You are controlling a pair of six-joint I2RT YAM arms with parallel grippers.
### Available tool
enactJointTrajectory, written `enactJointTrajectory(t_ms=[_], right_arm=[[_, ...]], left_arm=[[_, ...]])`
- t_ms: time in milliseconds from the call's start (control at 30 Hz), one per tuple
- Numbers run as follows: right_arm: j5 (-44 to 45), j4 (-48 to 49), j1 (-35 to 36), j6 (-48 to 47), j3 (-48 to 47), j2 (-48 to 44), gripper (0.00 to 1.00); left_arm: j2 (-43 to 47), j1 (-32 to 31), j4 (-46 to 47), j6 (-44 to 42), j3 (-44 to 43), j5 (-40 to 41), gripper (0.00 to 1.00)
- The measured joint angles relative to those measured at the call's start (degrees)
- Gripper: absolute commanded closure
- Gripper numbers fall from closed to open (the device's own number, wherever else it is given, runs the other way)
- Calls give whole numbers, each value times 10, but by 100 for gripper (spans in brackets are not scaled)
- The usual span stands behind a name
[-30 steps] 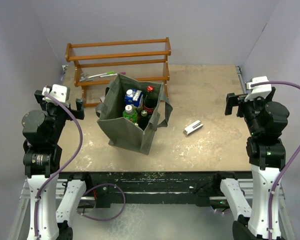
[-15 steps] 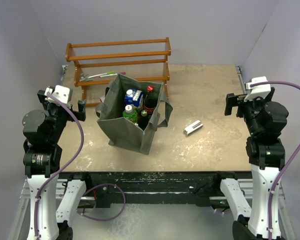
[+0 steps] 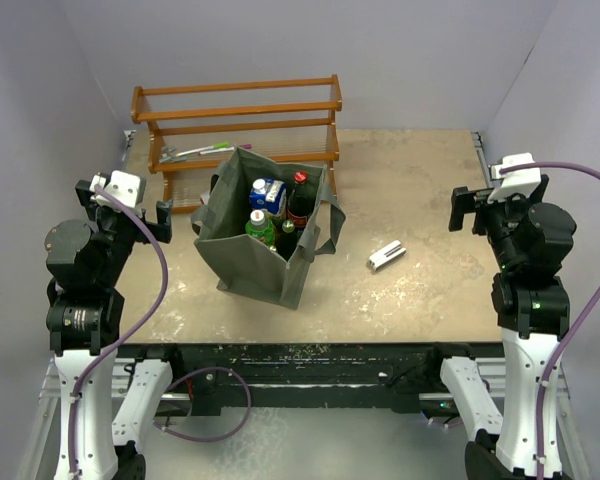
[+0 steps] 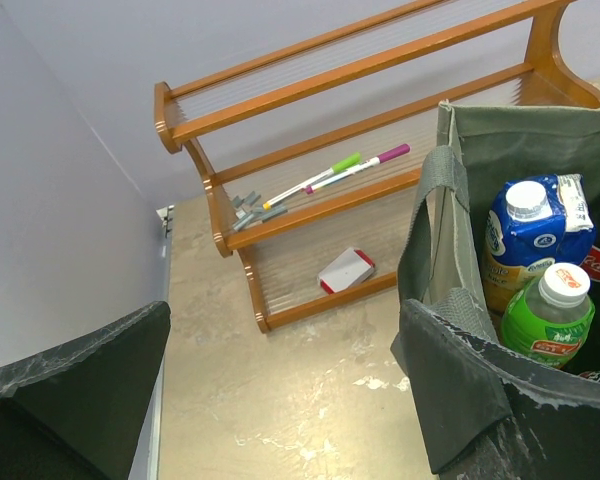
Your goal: Place the beverage into the canvas bag
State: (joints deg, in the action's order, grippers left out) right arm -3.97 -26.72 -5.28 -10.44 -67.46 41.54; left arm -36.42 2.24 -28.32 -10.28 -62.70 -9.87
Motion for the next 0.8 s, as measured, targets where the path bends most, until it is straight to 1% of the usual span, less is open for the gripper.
enactJointTrajectory(t_ms=[800], right_arm=[[0, 0, 0, 0, 3, -1, 0]], left_arm=[[0, 0, -1, 0, 0, 5, 1]])
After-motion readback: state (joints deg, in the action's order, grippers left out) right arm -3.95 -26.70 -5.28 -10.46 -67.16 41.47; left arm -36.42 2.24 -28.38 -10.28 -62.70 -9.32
